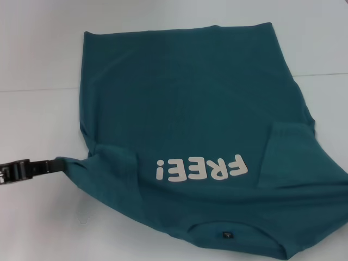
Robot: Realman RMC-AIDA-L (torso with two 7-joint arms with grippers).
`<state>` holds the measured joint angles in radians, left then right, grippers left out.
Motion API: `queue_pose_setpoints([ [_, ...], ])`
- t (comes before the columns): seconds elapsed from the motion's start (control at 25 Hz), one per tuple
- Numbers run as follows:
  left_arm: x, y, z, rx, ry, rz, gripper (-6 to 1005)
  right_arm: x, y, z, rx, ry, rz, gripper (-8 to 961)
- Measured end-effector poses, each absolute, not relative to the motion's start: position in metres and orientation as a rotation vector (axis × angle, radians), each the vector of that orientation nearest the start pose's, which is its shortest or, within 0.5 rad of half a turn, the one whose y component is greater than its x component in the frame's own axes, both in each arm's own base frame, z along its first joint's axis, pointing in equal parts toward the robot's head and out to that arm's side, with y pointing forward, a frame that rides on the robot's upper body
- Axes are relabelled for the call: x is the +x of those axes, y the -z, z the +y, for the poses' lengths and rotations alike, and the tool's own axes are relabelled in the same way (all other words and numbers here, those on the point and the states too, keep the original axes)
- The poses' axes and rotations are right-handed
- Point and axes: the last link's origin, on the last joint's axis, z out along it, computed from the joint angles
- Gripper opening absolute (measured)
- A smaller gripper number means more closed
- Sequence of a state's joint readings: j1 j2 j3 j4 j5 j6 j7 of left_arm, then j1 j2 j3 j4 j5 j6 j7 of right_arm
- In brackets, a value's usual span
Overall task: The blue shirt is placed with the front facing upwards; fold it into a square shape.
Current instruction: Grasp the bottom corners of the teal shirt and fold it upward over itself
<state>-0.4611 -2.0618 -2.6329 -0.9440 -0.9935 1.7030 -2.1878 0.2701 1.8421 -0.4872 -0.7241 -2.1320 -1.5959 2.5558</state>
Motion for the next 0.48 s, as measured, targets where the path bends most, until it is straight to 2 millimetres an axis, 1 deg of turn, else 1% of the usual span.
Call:
queue_pose_setpoints([
  [0.16,-0.2890,-0.0747,0.3176,-2.341,0.754,-1.564,12,0.3985,-0.1261,0.2551,-1.634,-0.660,2.190,57],
  [0.48,-0.2900,-0.0803,0.3163,-2.333,0.779,-1.573,19,0.4029,-0.1212,0.2547,-1.629,-0.603,2.202,57],
])
